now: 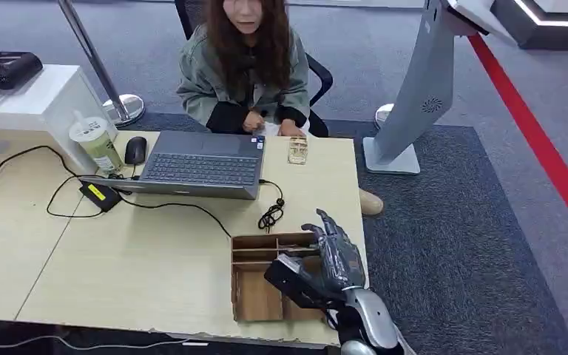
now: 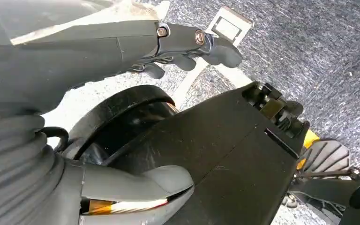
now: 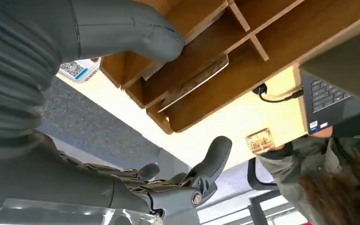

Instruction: Pass the card to the sensor for recognition and then transmit it.

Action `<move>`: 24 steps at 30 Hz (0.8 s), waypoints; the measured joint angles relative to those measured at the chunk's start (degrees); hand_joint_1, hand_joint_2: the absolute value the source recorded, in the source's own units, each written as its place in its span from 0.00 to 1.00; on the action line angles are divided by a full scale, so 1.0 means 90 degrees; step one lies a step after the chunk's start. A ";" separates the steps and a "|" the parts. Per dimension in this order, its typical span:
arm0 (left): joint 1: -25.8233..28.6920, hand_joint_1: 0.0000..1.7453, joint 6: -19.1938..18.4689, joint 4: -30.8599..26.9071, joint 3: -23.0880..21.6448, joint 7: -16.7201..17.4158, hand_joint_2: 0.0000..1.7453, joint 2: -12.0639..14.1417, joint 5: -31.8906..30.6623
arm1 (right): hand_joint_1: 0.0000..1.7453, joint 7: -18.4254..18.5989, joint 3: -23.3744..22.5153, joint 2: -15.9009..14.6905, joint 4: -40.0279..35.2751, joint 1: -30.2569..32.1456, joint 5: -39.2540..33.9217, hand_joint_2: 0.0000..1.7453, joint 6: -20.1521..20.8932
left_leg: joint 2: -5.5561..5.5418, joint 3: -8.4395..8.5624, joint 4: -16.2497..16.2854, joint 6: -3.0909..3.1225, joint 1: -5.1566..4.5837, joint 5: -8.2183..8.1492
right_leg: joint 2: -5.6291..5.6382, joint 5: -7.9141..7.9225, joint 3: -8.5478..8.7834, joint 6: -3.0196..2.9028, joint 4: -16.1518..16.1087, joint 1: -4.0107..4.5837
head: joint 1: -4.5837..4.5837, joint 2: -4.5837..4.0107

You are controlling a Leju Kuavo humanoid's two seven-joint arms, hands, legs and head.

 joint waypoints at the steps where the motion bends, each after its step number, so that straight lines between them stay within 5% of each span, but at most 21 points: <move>1: 0.0000 0.00 -0.0002 0.0000 0.0000 0.0000 1.00 0.0003 0.0000 | 0.31 0.0000 0.0005 0.0007 0.0020 -0.0008 0.0000 1.00 0.0000 | 0.0000 0.0000 0.0000 0.0000 0.0000 0.0000 | 0.0000 0.0000 0.0000 0.0000 0.0000 0.0000 | 0.0000 0.0000; 24: -0.0001 0.00 -0.0017 0.0000 0.0002 -0.0005 1.00 0.0027 -0.0029 | 0.42 0.0000 0.0012 0.0061 0.0139 -0.0029 0.0012 1.00 -0.0015 | 0.0000 0.0000 0.0000 0.0000 0.0000 0.0000 | 0.0000 0.0000 0.0000 0.0000 0.0000 0.0000 | 0.0000 0.0000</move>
